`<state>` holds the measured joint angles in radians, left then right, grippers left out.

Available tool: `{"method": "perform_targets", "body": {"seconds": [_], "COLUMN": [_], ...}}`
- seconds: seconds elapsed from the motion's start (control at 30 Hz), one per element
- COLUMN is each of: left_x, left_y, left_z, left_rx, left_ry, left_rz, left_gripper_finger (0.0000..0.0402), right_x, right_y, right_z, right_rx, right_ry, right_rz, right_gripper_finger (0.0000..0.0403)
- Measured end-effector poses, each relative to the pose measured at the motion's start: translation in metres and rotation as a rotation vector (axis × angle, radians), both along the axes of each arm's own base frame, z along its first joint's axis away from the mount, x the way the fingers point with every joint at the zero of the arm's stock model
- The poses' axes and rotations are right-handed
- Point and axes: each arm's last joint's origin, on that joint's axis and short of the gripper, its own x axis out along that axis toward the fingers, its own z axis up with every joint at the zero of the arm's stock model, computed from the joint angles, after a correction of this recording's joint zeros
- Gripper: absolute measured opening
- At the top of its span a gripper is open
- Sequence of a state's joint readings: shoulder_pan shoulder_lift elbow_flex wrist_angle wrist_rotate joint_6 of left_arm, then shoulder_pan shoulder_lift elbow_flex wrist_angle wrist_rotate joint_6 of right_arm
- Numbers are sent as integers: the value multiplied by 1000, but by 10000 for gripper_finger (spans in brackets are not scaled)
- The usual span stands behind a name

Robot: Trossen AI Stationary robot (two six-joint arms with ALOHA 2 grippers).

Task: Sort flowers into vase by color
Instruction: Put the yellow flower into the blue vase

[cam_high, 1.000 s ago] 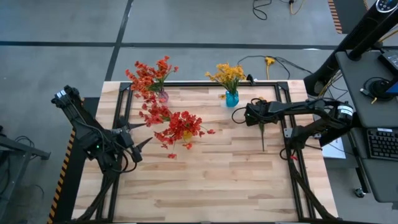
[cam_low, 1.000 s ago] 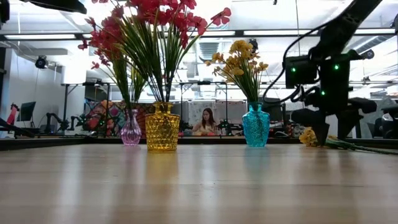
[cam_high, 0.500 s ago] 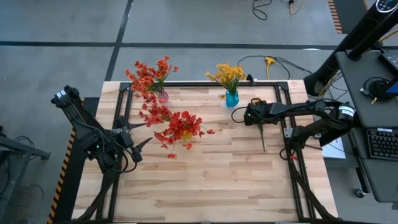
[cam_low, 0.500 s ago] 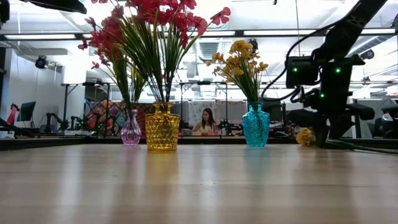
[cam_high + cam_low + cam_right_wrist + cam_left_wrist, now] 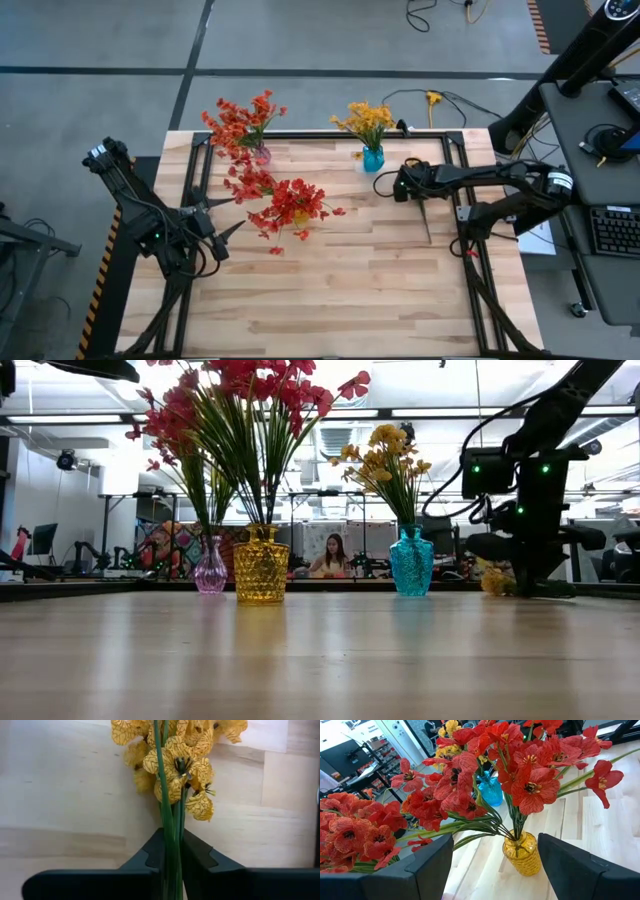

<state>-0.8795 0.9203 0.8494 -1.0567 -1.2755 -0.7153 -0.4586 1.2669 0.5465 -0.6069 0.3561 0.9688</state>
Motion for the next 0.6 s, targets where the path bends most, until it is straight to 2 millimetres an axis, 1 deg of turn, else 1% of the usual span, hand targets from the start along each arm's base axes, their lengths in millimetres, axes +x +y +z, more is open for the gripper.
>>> {"method": "perform_targets", "body": {"seconds": [0.13, 0.27, 0.47, 0.6], "left_x": [0, 0, 0, 0], "left_y": [0, 0, 0, 0], "left_z": [0, 0, 0, 0], "left_rx": [0, -3, -6, -6], "left_ry": [0, -2, -4, -4], "left_rz": [0, 1, 2, 2], "left_gripper_finger": [272, 272, 272, 272], "right_x": [-2, -3, -7, -1], "right_y": [4, 12, 33, 48], "right_z": [12, 29, 57, 75], "right_rx": [-16, -51, -106, -180], "right_ry": [-68, -173, -359, -520], "right_rz": [3, 30, 111, 210], "right_gripper_finger": [35, 35, 36, 36]}}
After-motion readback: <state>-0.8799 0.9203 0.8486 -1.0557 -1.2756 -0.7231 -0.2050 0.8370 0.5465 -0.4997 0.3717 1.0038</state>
